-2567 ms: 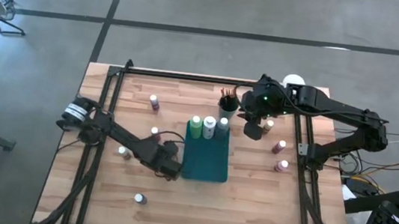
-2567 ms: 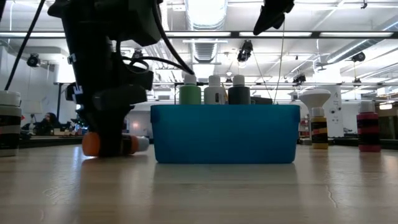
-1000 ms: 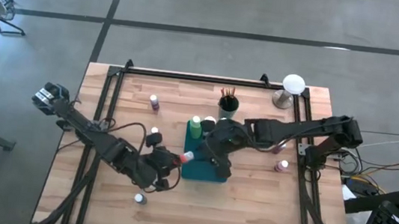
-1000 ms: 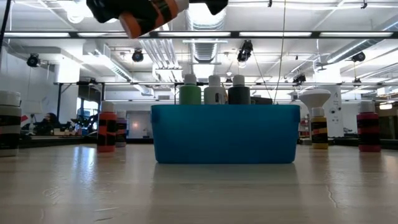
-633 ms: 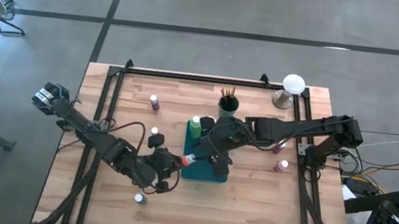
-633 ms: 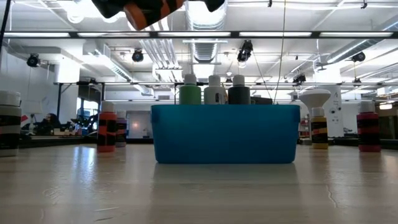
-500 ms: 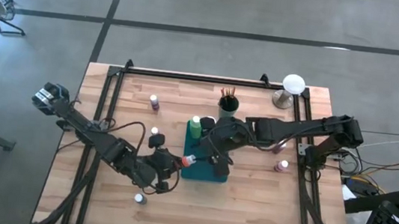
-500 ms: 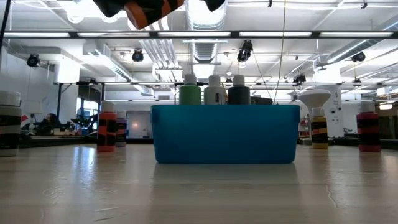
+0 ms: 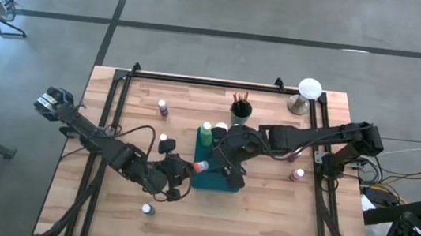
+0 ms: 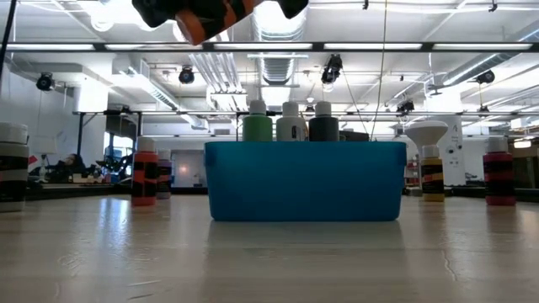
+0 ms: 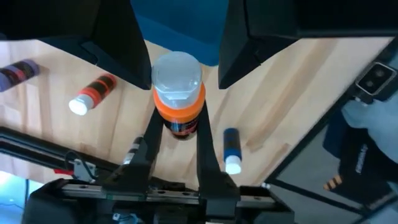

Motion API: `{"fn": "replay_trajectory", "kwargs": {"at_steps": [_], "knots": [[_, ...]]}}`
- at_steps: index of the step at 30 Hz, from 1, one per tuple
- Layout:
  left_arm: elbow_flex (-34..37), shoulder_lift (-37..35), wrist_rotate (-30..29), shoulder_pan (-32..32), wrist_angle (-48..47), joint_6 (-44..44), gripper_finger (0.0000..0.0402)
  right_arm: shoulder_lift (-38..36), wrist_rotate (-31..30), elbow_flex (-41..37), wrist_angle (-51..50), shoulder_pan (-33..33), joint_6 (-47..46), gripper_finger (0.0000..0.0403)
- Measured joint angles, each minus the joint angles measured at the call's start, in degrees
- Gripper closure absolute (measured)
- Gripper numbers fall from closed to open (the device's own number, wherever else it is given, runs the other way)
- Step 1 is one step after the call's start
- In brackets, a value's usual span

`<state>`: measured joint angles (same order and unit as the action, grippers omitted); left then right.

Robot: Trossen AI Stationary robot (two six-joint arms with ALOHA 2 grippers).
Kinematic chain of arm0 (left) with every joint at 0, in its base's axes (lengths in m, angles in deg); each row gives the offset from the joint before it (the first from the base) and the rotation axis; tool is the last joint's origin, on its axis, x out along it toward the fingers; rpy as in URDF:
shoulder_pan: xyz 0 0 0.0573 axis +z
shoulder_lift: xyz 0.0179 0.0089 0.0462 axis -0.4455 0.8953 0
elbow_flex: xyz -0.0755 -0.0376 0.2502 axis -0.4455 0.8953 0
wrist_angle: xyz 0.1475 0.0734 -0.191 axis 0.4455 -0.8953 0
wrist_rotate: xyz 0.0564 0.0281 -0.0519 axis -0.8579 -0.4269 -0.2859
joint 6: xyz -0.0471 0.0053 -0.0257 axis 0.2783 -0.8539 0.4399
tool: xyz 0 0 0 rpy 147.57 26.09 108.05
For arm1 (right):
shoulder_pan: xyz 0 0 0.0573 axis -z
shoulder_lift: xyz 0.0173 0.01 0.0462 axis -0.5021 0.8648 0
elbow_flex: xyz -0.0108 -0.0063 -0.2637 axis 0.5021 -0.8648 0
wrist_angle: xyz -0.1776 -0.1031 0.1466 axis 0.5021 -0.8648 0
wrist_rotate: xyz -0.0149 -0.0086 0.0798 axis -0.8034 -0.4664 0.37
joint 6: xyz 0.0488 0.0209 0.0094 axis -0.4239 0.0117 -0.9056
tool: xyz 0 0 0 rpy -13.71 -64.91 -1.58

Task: Pick & Place Paint Supplies
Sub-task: Put the small orange paint bottle into the blue bin

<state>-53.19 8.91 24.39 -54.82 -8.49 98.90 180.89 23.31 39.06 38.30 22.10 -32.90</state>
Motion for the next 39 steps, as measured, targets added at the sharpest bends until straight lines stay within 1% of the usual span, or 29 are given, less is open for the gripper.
{"fn": "replay_trajectory", "kwargs": {"at_steps": [3,10,13,25,29,32,37,39], "knots": [[0.0,0.0,0.1,0.3,0.4,-0.3,0.0269,0.0,0.7,0.0,0.3,-0.1,-0.6,0.0224],[0.0,0.0,1.4,1.2,1.9,-1.8,0.0269,0.1,0.6,0.0,0.9,-0.4,-0.6,0.0209],[0.0,0.0,1.4,1.3,2.6,-2.7,0.0269,0.1,0.6,0.0,1.0,-0.4,-0.5,0.0210],[0.0,0.0,2.9,2.2,5.5,-5.2,0.0269,0.1,0.1,0.0,0.9,-0.4,-0.4,0.0270],[0.0,0.0,3.1,2.3,5.5,-5.1,0.0269,0.1,-0.1,0.0,0.9,-0.3,-0.2,0.0281],[0.0,0.0,3.2,2.3,5.9,-5.4,0.0269,0.1,0.0,0.0,0.8,-0.3,-0.2,0.0276],[0.0,0.0,3.7,2.3,6.6,-6.5,0.0269,0.1,0.2,0.0,0.8,-0.4,-0.2,0.0248],[0.0,0.0,3.7,2.4,6.7,-6.5,0.0269,0.1,0.2,0.0,0.8,-0.3,-0.2,0.0248]]}}
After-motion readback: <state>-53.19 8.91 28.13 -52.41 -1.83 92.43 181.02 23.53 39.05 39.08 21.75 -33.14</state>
